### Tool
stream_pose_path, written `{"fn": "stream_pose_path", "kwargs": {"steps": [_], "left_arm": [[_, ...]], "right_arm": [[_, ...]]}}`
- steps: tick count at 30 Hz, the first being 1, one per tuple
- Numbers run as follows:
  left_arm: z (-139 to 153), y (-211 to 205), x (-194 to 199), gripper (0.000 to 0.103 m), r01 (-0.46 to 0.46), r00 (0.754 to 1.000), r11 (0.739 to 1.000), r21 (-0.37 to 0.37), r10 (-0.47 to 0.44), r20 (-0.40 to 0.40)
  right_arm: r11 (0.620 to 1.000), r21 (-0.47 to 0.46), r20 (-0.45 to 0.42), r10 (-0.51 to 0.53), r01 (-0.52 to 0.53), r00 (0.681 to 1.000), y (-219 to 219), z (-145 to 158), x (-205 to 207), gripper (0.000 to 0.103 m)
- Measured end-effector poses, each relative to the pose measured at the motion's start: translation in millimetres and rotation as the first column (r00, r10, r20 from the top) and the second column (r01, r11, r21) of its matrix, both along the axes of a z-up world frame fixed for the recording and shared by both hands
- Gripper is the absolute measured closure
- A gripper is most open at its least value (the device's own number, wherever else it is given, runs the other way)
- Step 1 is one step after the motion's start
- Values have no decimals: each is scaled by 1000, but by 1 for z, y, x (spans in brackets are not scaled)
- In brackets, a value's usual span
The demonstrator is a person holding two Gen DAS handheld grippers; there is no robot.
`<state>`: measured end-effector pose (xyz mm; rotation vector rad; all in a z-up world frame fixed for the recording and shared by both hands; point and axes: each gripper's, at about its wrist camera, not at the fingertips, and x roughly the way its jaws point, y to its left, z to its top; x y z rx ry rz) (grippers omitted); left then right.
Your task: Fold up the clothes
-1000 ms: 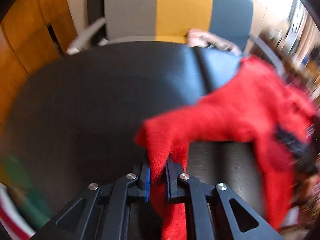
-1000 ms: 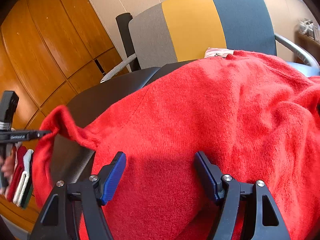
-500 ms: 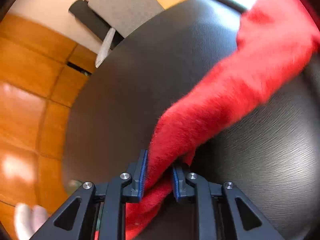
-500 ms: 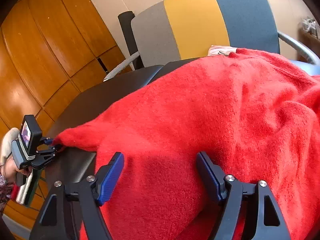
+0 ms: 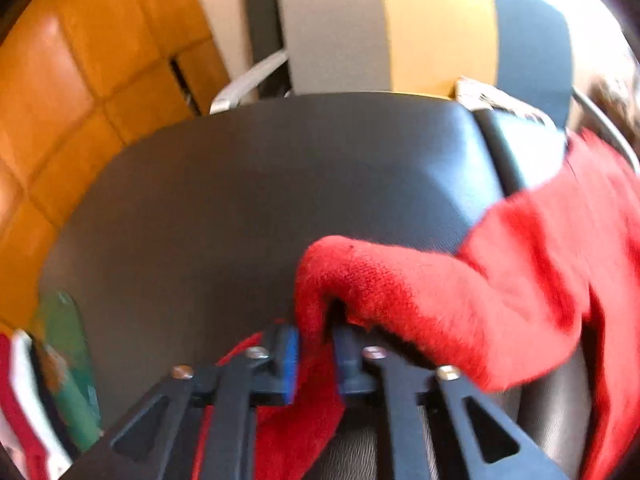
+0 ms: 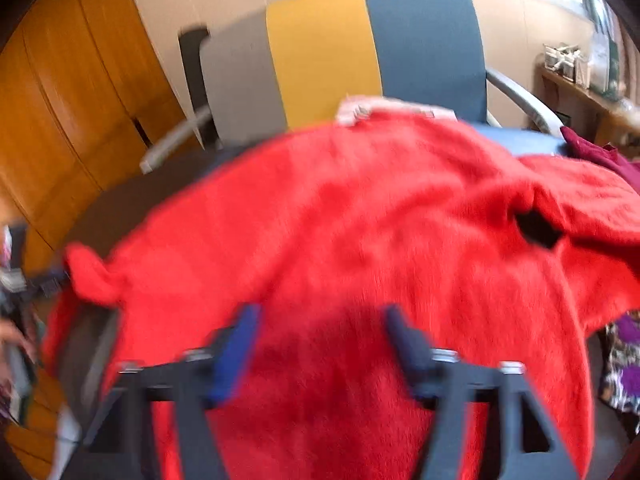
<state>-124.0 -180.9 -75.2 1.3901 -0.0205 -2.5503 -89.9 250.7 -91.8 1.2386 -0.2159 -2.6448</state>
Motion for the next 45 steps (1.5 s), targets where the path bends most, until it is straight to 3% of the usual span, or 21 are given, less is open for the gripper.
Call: {"fn": "stream_pose_path", "kwargs": {"steps": [2,3,5,8,10,13,16,17,18,20,24,26,28,29,31,33,36,38,40,42,45], "left_arm": [[11,-21,-4,94,-69,998,998,9,69,-13],[19,-35,-8,94,-94,995,996,5,94,-25],[37,-63,-18,94,-148,988,989,-5,148,-45],[59,-94,-28,94,-203,977,979,-13,202,-69],[68,-112,-38,93,-259,964,963,-73,252,-90],[45,-141,-50,85,-325,945,940,-102,325,-21],[-6,-154,-51,85,-348,921,937,-21,346,179],[-23,-157,-47,85,-351,912,936,24,336,234],[-27,-155,-40,85,-343,922,939,37,329,204],[-24,-150,-26,74,-308,941,951,15,302,152],[-12,-154,-9,72,-251,951,968,-9,249,184],[3,-164,0,72,-290,935,952,-99,304,185],[21,-179,12,72,-389,894,908,-154,413,175],[32,-185,20,72,-445,871,883,-146,465,158],[57,-182,39,74,-515,852,853,-79,520,61],[75,-160,42,74,-486,873,874,-17,485,-43],[71,-82,41,74,-287,952,957,42,289,-99],[66,-28,40,73,-137,980,988,74,147,-138],[45,28,35,73,2,990,981,193,25,-139],[16,74,29,73,83,992,952,296,-51,-114],[-18,120,28,73,147,989,907,394,-121,-90]], "right_arm": [[999,32,40,7,-8,999,-5,-17,4,69],[999,43,13,-3,2,1000,-7,-18,9,68],[999,35,18,-1,1,1000,-12,-16,11,64],[994,-109,47,22,-17,999,-13,-9,10,54],[989,-139,8,45,-43,999,-21,3,14,47],[996,-50,-16,68,-68,998,-37,5,16,36],[996,8,40,85,-86,996,-47,-20,11,35],[994,44,21,101,-101,995,-53,-21,14,29],[990,82,-1,118,-117,993,-59,-22,18,25],[981,147,1,130,-128,992,-68,-23,18,21],[983,119,-1,138,-137,990,-64,-23,17,18],[984,115,-4,137,-136,991,-65,-22,18,18],[984,115,-7,137,-135,991,-68,-23,17,18],[984,117,-8,136,-134,991,-71,-23,14,17],[984,116,-10,135,-133,991,-74,-24,11,17],[985,111,-12,135,-133,991,-73,-24,9,17],[984,114,-14,137,-134,991,-74,-24,10,15],[985,107,-15,136,-134,991,-72,-23,11,15],[991,39,-27,128,-127,991,-63,-17,13,19],[990,-105,-47,87,-91,995,-37,-7,17,40],[981,-186,-50,-65,54,997,14,9,26,42]]}}
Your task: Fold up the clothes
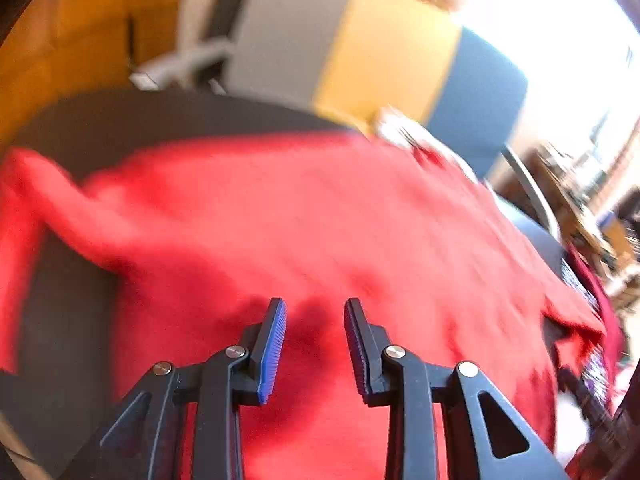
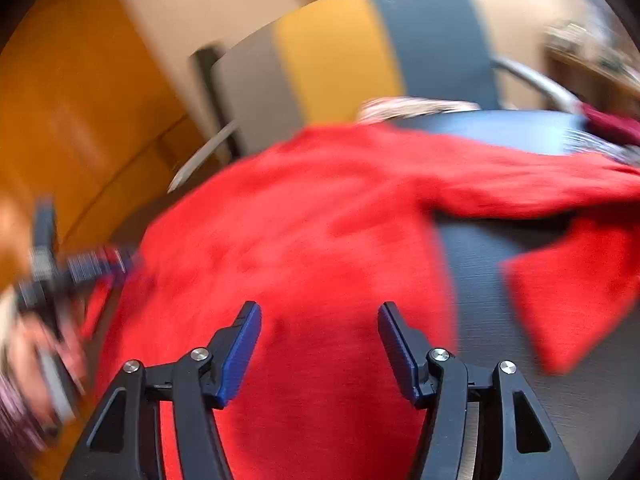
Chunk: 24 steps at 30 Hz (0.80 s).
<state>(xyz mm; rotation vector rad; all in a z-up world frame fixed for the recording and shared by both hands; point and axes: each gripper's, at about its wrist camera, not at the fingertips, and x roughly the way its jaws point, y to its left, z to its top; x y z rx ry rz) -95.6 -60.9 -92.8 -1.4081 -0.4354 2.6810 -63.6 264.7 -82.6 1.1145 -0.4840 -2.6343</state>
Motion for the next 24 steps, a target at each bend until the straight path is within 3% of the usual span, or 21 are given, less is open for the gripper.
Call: {"fn": "stream_pose_path", "kwargs": {"steps": [5,9,11,13,17,19,21,22,24], "left_arm": [[-22,24,24,65,35,996,998,50,-30,-82],[-37,-2,33,66,44,994,972,230,-19,-110],[-42,-4,26,66,47,993,977,207,-24,-112],[-47,-3,13,66,50,993,983,174,-31,-112],[-48,-2,13,66,50,993,984,172,-31,-113],[-46,2,11,66,50,993,981,187,-29,-115],[-47,2,13,66,50,993,980,191,-28,-116],[-42,9,28,66,56,993,980,193,-34,-115],[-37,12,26,66,58,993,980,192,-36,-114]], "right_arm": [[974,-36,7,-224,224,975,87,17,23,42],[922,-68,115,-372,380,921,145,4,31,42],[903,-93,185,-399,420,898,159,-10,29,45],[877,-177,247,-401,447,882,172,-28,27,46],[838,-268,244,-419,476,875,180,-41,14,47],[842,-252,231,-426,476,875,180,-42,3,54],[852,-227,231,-423,471,876,179,-45,-7,85],[860,-208,239,-417,466,877,179,-46,-13,93],[876,-189,244,-396,444,885,178,-44,-16,94]]}}
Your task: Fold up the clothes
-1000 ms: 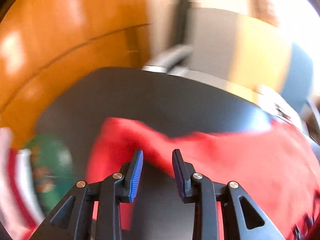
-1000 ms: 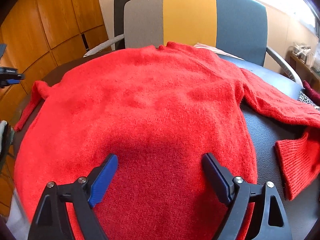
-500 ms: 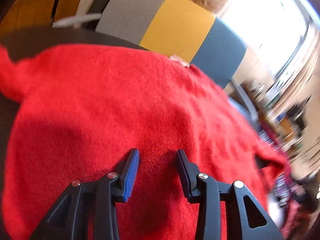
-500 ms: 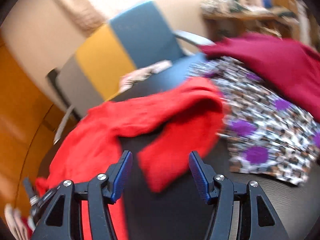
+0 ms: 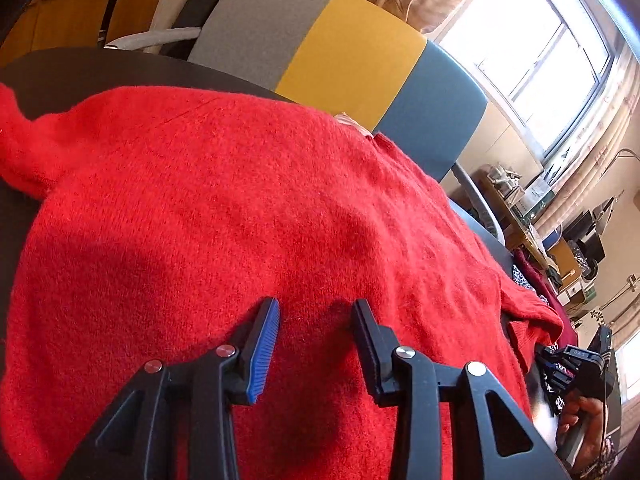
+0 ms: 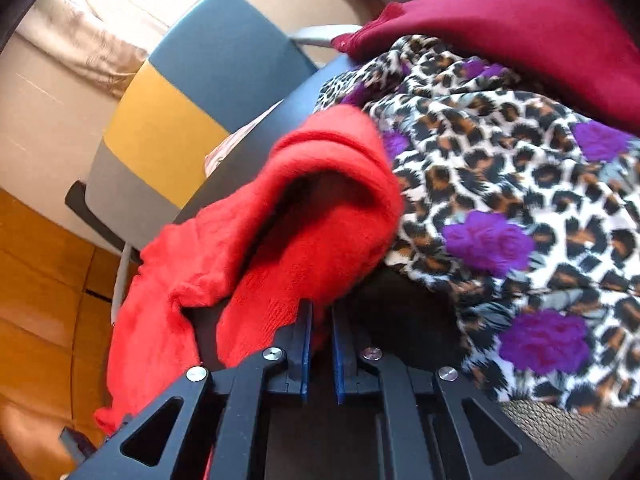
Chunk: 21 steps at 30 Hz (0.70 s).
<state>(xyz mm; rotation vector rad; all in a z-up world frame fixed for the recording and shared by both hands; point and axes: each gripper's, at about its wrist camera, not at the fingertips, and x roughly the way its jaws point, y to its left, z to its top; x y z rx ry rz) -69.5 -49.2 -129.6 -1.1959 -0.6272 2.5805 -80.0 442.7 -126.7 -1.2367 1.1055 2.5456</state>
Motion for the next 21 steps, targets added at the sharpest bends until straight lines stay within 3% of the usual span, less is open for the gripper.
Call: {"fn": "stream_pose_path", "kwargs": {"steps": [3,6,8,9,10,12,13,15,16,17,18,21], "left_arm": [[-4,-15,-15,65,-5,1000,1000,-2,5,-1],[-3,-17,-15,66,-6,1000,1000,-2,6,0],[-4,-15,-15,66,-6,1000,1000,-2,6,0],[-4,-13,-16,66,-6,1000,1000,-2,6,0],[-4,-14,-16,66,-5,1000,1000,-2,5,0],[-4,-14,-17,65,-4,1000,1000,-3,4,0],[-4,-14,-17,65,-4,1000,1000,-3,4,0],[-4,-14,-17,66,-3,1000,1000,-3,3,0],[-4,-15,-18,65,-2,1000,1000,-3,2,0],[-4,-17,-17,65,-2,1000,1000,-2,2,0],[-4,-17,-18,66,-1,1000,1000,-2,1,-1],[-4,-17,-18,66,-1,1000,1000,1,1,-1]], "right_arm": [[995,81,10,50,-51,999,0,13,-7,95],[961,256,-13,112,-104,994,4,46,-14,96],[904,403,-16,160,-140,987,4,70,-16,96],[846,510,-7,189,-159,982,2,85,-19,96],[740,650,16,217,-175,976,-4,99,-21,96],[447,878,68,243,-174,968,-17,116,-19,97],[299,940,89,248,-163,965,-21,121,-16,97],[39,989,129,242,-143,962,-27,117,-13,97],[-59,988,152,236,-142,960,-28,110,-13,97],[-96,983,173,230,-154,958,-27,103,-13,97],[-91,979,197,224,-180,955,-22,94,-12,97],[55,951,289,192,-304,938,-4,57,-7,97]]}}
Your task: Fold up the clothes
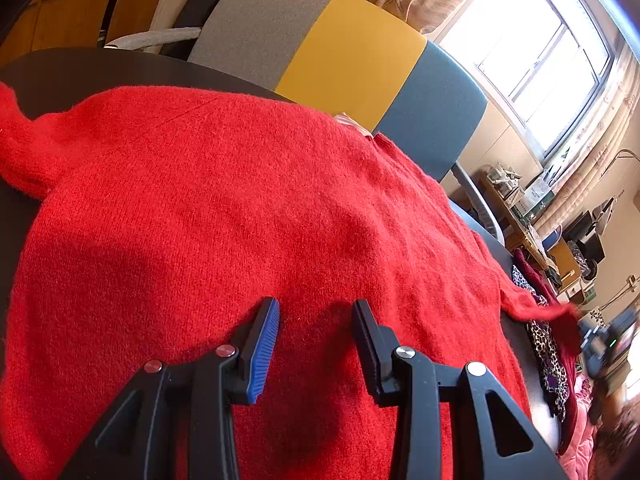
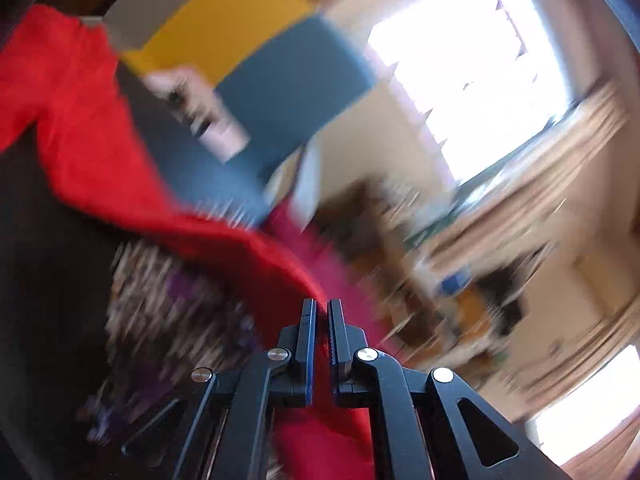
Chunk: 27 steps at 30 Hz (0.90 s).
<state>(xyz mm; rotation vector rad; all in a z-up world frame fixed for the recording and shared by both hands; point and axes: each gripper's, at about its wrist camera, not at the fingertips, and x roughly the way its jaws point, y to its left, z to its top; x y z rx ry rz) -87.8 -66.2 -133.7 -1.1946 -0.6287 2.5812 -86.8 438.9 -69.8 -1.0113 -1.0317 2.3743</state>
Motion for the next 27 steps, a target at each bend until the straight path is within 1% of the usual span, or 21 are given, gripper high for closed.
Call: {"fn": "stream_pose_path", "kwargs": {"steps": [2,3,4,5,6,7,8,9,11,13,14,15,17,18,19,20,21,22,23,26,27], "left_arm": [[0,2,-1,66,0,1000,1000,1,0,0],[0,2,0,65,-1,1000,1000,1,1,0],[0,2,0,66,-1,1000,1000,1,1,0],[0,2,1,66,-1,1000,1000,1,1,0],[1,2,2,66,-1,1000,1000,1,1,0],[1,4,1,66,-1,1000,1000,0,1,0],[0,7,-1,65,-1,1000,1000,-1,1,0],[0,7,-1,65,-1,1000,1000,-1,1,0],[0,7,-2,65,-1,1000,1000,-1,1,1],[0,7,-2,65,-2,1000,1000,2,2,0],[0,6,-2,65,-2,1000,1000,3,2,0],[0,7,-2,65,-2,1000,1000,3,2,0],[0,6,-2,65,-2,1000,1000,3,2,1],[0,6,-2,65,-2,1000,1000,4,2,1],[0,6,-2,65,-2,1000,1000,6,2,0],[0,6,-2,65,-1,1000,1000,7,1,0],[-1,6,-4,65,-1,1000,1000,8,1,0],[-1,7,-5,65,-1,1000,1000,8,1,0],[-1,7,-6,65,-1,1000,1000,7,1,0],[-1,7,-7,65,-1,1000,1000,4,1,-1],[-1,7,-7,65,0,1000,1000,3,0,-1]], "right_arm": [[989,-126,88,-68,79,994,17,-23,7,96],[969,-217,92,-102,120,991,26,-24,14,93],[938,-309,93,-136,158,986,35,-24,22,87],[897,-398,99,-169,194,981,44,-24,30,73],[839,-500,73,-207,215,976,55,-18,40,56],[748,-631,30,-244,208,969,69,-8,54,50],[646,-740,14,-265,189,964,81,-4,60,45],[531,-832,4,-287,162,958,93,-1,65,45],[280,-954,13,-320,108,947,116,1,69,44],[-11,-998,61,-330,60,942,127,-12,59,44],[-159,-987,86,-330,34,940,132,-19,54,44],[-267,-963,117,-351,21,929,133,-27,51,44],[-400,-917,190,-439,-2,878,139,-44,43,35],[-461,-887,230,-478,-19,848,142,-52,39,35],[-498,-866,245,-509,-50,825,144,-59,36,36],[-530,-844,258,-539,-84,802,146,-65,33,46],[-538,-838,262,-550,-96,793,145,-67,29,77],[-512,-856,254,-536,-71,805,141,-62,21,92],[-460,-887,238,-528,-39,816,140,-52,14,91],[-195,-981,99,-498,1,862,129,0,-1,92],[-100,-995,49,-499,-1,865,129,18,-4,92]]}}
